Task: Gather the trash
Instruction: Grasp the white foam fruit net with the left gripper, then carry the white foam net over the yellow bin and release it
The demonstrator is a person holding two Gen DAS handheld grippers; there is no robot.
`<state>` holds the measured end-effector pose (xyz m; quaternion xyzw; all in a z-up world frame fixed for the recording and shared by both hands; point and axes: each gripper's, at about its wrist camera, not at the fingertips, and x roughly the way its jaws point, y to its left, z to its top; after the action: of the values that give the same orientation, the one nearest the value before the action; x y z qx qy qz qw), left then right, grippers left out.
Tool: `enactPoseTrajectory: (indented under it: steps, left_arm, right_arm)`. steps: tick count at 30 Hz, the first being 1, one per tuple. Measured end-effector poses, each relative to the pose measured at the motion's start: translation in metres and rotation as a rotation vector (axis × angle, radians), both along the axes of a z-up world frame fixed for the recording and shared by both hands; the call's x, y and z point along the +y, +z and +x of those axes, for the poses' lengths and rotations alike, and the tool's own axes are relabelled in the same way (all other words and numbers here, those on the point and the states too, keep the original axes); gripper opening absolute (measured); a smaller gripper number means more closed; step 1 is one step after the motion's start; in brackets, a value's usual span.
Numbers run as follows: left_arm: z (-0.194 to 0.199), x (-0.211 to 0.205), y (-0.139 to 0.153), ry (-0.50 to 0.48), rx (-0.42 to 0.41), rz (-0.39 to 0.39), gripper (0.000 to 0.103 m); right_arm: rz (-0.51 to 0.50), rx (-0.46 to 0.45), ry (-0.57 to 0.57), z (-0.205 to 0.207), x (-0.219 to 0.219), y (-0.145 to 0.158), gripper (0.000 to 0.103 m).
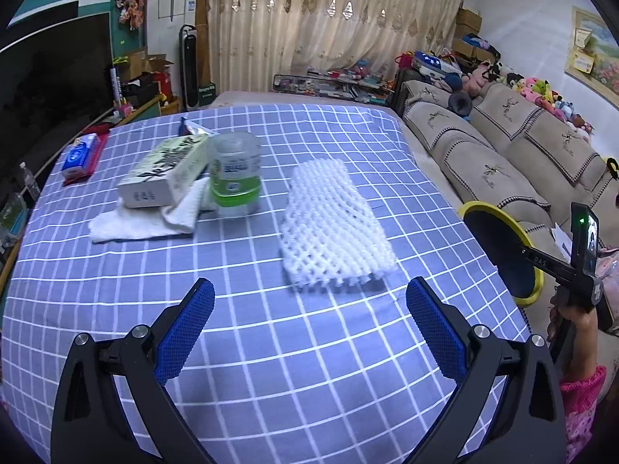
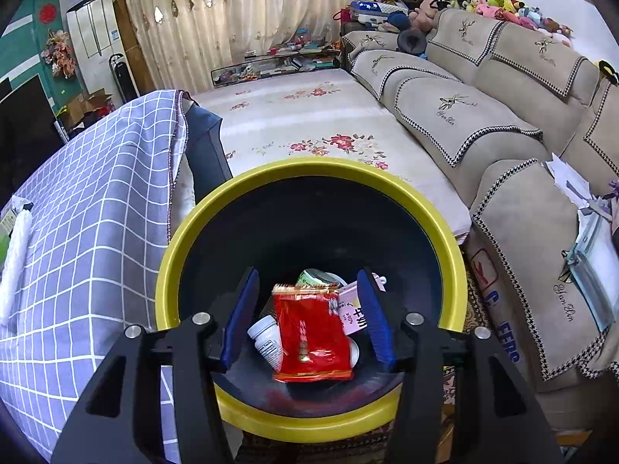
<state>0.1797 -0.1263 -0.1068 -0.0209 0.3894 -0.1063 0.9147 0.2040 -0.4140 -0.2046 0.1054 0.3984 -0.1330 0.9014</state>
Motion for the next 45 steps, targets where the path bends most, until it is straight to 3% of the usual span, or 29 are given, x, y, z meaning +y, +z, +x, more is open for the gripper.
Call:
enactPoseTrajectory:
  steps: [9, 17, 28, 36, 37, 40, 45]
  left_arm:
    - [0.042, -0.031, -0.009, -0.062, 0.030, -0.007, 0.098]
    - [0.094, -0.057, -0.022, -0.028, 0.071, 0.041, 0.098]
    - [0.117, -0.063, -0.046, 0.013, 0.123, 0.083, 0.098]
    - [0.126, -0.062, -0.053, 0.025, 0.116, 0.119, 0.097]
    - [0.125, -0.062, -0.054, 0.027, 0.110, 0.129, 0.094]
    - [0.122, -0.060, -0.054, 0.040, 0.091, 0.168, 0.074]
    - [0.118, -0.050, -0.045, 0.034, 0.079, 0.137, 0.026]
  right_arm:
    - [0.027, -0.024, 0.012, -0.005, 0.000, 0.004, 0.051]
    - [0.047, -0.032, 0.029, -0.004, 0.001, 0.005, 0.051]
    - [0.062, -0.030, 0.039, 0.000, -0.003, 0.002, 0.051]
    - [0.072, -0.024, 0.048, 0.000, 0.000, -0.001, 0.052]
    - [0.073, -0.025, 0.048, 0.000, 0.000, -0.001, 0.052]
    - [0.075, -0.029, 0.049, -0.001, 0.000, 0.000, 0.052]
    - [0.084, -0.034, 0.045, -0.003, -0.003, -0.001, 0.052]
